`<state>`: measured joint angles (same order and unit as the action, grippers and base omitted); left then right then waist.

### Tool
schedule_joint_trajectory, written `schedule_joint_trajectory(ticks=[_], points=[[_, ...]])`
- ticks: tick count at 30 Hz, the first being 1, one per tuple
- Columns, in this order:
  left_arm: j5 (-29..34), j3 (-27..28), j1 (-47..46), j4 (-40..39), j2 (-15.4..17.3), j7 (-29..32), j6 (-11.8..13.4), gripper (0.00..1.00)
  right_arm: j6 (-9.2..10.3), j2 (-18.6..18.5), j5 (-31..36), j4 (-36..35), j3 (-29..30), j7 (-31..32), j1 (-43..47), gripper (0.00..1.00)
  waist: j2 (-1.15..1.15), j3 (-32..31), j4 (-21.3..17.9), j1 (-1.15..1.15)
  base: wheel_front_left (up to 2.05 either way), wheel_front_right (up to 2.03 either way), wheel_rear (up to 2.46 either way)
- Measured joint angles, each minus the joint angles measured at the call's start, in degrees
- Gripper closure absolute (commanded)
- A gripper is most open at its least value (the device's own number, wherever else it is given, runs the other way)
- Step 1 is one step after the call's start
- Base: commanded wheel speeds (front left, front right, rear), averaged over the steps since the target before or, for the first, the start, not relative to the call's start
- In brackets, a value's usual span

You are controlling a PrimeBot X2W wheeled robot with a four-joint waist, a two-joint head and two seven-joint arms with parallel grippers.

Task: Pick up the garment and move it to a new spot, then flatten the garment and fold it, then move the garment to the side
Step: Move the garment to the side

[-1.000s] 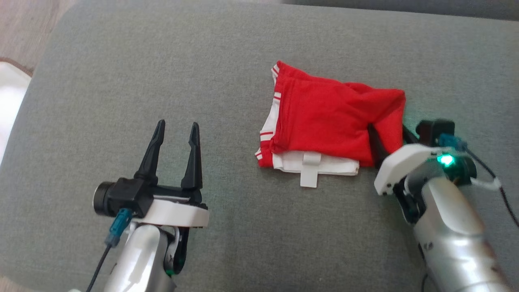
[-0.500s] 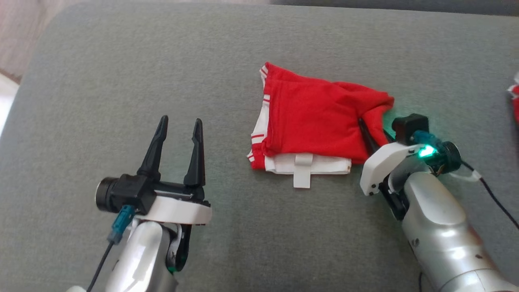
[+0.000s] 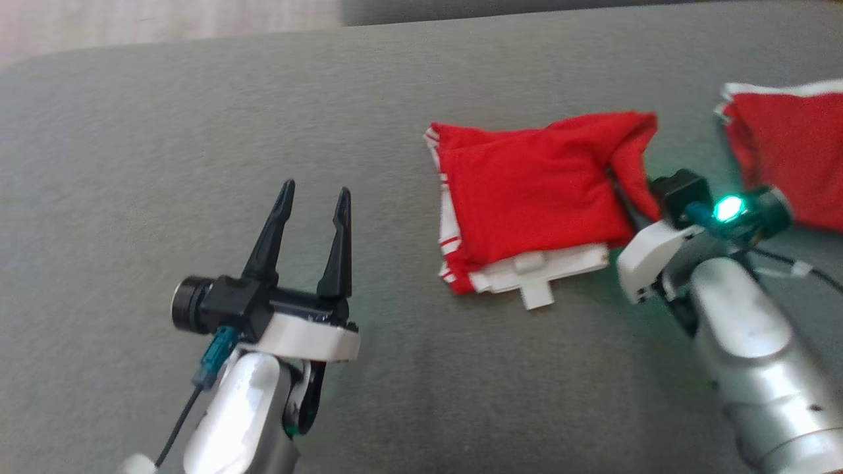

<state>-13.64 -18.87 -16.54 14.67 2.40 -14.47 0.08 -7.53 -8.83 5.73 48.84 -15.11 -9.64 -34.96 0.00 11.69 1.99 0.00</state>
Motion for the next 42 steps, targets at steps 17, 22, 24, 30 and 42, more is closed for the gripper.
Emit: schedule_joint_trajectory(ticks=[17, 22, 24, 30, 42], points=[[0.69, -1.51, -8.34, -1.08, -0.07, -0.24, -0.1, 0.0, 0.0, -22.25, -7.26, -11.05, -3.82, 7.46, -6.95, 1.0, 0.0, 8.16, -8.97, 0.01, 0.0, 0.0, 0.0], [0.9, -1.52, -9.29, -1.54, -0.05, -0.24, -0.19, 0.0, 0.0, -26.3, -6.94, -9.73, -1.41, 10.09, -8.05, 1.0, 0.0, 10.21, -9.0, 0.01, 0.0, 0.0, 0.0], [1.1, -1.64, -9.5, -1.97, -0.07, -0.24, -0.49, 0.0, 0.0, -27.31, -6.37, -9.33, -0.18, 10.71, -8.05, 1.0, 0.0, 10.87, -8.93, 0.01, 0.0, 0.0, 0.0], [1.1, -2.19, -10.43, -2.68, -0.07, -0.24, -0.6, 0.0, 0.0, -28.59, -4.24, -9.25, 4.24, 11.95, -7.99, 1.0, 0.0, 12.43, -8.71, 0.01, 0.0, 0.0, 0.0], [1.09, -2.18, -10.46, -1.81, -0.07, -0.24, -0.66, 0.0, 0.0, -26.39, -1.21, -10.58, 10.13, 13.16, -6.58, 0.0, 0.0, 11.26, -7.78, 0.0, 0.0, 0.0, 0.0]])
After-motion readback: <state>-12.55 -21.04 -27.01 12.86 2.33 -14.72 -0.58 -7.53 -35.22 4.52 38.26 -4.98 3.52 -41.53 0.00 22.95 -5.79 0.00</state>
